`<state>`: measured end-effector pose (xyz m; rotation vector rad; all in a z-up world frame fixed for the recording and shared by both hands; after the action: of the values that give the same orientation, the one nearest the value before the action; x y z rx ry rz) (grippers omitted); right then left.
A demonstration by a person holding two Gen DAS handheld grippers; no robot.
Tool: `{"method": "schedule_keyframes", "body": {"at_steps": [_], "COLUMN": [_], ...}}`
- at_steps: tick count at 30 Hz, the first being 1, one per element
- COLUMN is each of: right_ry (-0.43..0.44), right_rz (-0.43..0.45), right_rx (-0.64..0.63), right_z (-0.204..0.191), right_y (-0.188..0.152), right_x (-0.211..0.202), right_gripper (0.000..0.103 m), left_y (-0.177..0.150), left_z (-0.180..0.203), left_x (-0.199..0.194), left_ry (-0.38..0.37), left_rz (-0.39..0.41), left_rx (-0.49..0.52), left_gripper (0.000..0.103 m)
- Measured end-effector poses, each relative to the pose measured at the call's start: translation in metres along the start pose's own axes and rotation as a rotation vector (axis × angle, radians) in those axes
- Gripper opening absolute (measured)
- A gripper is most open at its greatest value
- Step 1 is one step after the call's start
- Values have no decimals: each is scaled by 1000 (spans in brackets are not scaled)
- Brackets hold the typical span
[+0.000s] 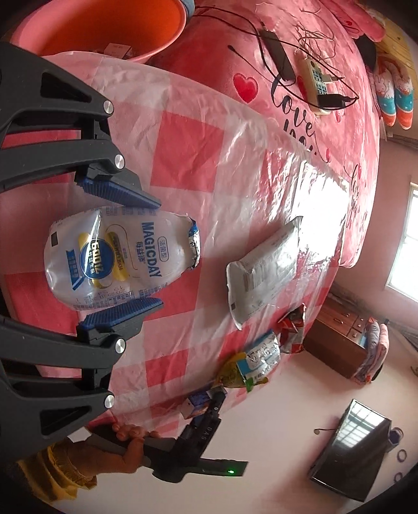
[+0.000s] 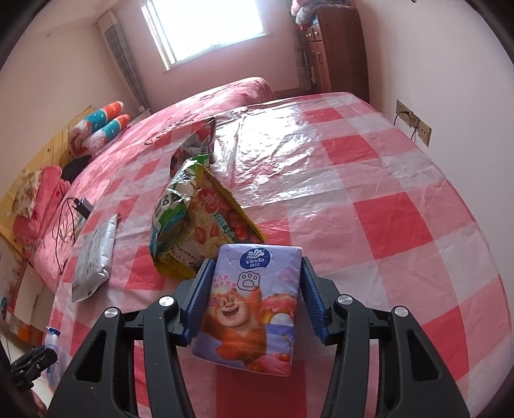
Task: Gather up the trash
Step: 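Carry the bottle and tissue box over the orange bucket and open both grippers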
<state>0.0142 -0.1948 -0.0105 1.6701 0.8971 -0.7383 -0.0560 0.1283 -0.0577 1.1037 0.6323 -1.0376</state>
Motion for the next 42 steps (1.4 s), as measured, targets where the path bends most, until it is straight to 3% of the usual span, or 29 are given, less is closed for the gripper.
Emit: {"method": "schedule_keyframes", "body": {"at_steps": [10, 18, 30, 35, 42], "right_ry": [90, 137, 385, 494, 590], "right_rz": [-37, -28, -188, -301, -418], "right_rx": [57, -47, -375, -508, -632], "right_z": [-12, -75, -271, -354, -439], "right_y": [-21, -18, -59, -98, -151], "right_x": [-17, -47, -44, -34, -16], "right_gripper": [54, 54, 54, 54, 54], "left_y": [0, -4, -35, -55, -77], "left_z": [-13, -42, -143, -193, -239], "left_x": [-14, -38, -92, -103, -106], "left_ry": [-36, -20, 111, 175, 230], "left_rz": [33, 76, 152, 157, 151], "left_rx": [-24, -77, -253, -348, -445], "left_gripper": [57, 57, 57, 57, 58]}}
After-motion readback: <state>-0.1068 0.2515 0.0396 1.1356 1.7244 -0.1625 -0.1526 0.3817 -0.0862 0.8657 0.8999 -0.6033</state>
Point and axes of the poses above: each gripper's, at about its wrist camera, not at the fingertips, and x roughly the way its jaws point, z to its right, y to its top, the point moved 10 cm from there along x, roughly the way its jaws point, and after that the axes turned 12 degrees about -z, right-handed, at the moved point
